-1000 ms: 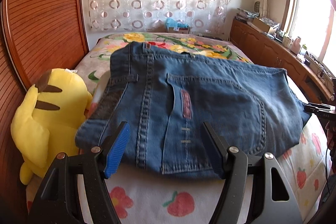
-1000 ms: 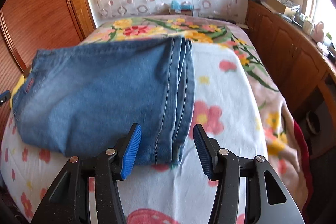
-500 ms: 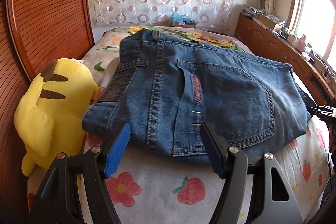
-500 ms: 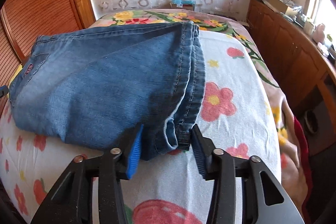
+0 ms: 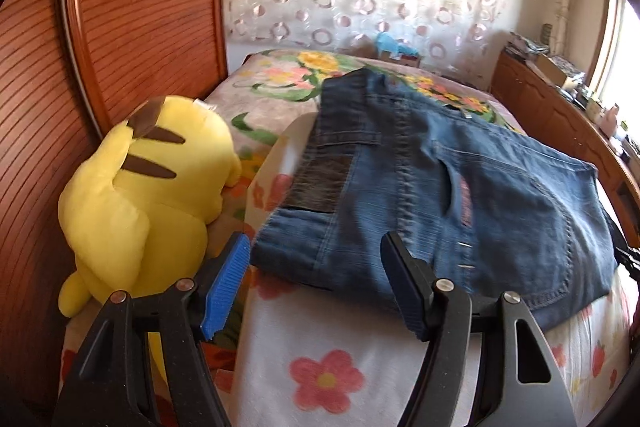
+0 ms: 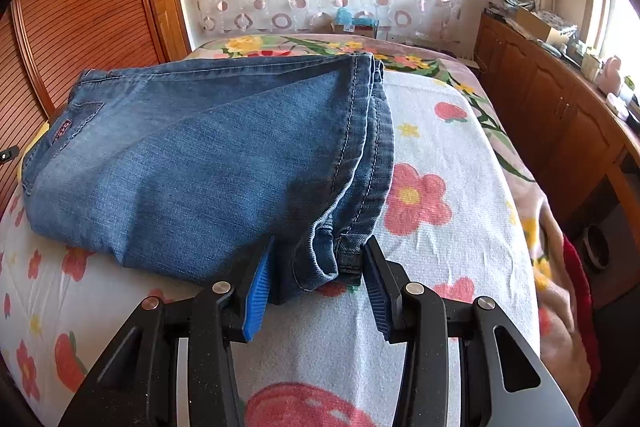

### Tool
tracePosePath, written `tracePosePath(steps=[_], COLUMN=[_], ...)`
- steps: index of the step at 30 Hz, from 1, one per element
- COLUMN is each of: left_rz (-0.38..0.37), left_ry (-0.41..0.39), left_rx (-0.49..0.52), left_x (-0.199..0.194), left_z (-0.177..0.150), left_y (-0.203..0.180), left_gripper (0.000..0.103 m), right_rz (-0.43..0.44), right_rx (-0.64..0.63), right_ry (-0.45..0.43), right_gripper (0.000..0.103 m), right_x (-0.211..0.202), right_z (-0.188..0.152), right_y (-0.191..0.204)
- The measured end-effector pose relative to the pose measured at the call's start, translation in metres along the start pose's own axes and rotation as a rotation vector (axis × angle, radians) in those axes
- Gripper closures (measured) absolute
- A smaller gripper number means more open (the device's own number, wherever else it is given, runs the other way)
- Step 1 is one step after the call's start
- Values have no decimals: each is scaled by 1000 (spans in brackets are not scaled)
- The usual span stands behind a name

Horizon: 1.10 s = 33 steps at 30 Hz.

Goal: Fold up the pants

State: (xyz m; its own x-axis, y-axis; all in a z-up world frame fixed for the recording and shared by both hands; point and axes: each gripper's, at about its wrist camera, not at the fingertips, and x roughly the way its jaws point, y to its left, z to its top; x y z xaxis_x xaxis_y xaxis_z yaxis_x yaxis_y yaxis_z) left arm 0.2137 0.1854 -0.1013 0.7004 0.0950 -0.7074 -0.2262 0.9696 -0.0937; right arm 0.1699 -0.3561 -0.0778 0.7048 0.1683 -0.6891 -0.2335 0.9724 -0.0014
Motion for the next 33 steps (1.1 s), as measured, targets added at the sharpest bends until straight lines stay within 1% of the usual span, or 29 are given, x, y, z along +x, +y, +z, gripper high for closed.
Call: tracePosePath(steps=[6, 7, 10, 11, 12, 13, 14, 15, 16, 17, 19, 20, 22, 24, 28, 33], left_rz=[51, 50, 28, 35, 39, 48, 52, 47, 40, 35, 33, 34, 33, 36, 10, 3], left_ry=[77, 97, 105, 103, 101, 99, 99, 94, 90, 85, 68, 58, 27, -15, -88, -150], left_rx=[-9, -8, -14, -9, -5, -1, 1, 2, 2, 3, 22, 30, 43, 55, 64, 74], left_x=[29, 34, 33, 31, 31, 30, 30, 29, 27, 26, 20, 17, 8, -5, -36, -66], left_z=[0, -1, -1, -1, -1, -1, -1, -2, -2, -2, -1, 0, 3, 9, 23, 35], left_y=[9, 10, 9, 7, 6, 5, 4, 4, 4, 4, -1, -1, -6, -9, -17, -26], left_gripper=[34, 39, 51, 52, 57, 66, 68, 70, 74, 77, 83, 85, 88, 89, 90, 90], right_rz=[0, 1, 0, 1, 2, 1, 2, 10, 32, 52, 44, 52, 43, 30, 24, -19], right_rx=[0, 0, -1, -1, 0, -1, -4, -8, -10, -18, -39, -46, -48, -47, -33, -47], right_ry=[0, 0, 1, 1, 1, 1, 2, 2, 4, 12, 26, 27, 3, -40, -114, -185], right_gripper=[59, 59, 59, 59, 59, 60, 62, 69, 82, 83, 86, 86, 88, 89, 89, 90], right_x=[1, 1, 1, 1, 1, 1, 1, 1, 2, 2, 3, 4, 0, -9, -28, -49], right_z=[-1, -1, 0, 0, 0, -1, 1, 1, 2, 3, 6, 7, 11, 15, 25, 37], right_y=[0, 0, 0, -1, 0, 0, 1, 2, 3, 6, 11, 13, 13, 11, 5, 4])
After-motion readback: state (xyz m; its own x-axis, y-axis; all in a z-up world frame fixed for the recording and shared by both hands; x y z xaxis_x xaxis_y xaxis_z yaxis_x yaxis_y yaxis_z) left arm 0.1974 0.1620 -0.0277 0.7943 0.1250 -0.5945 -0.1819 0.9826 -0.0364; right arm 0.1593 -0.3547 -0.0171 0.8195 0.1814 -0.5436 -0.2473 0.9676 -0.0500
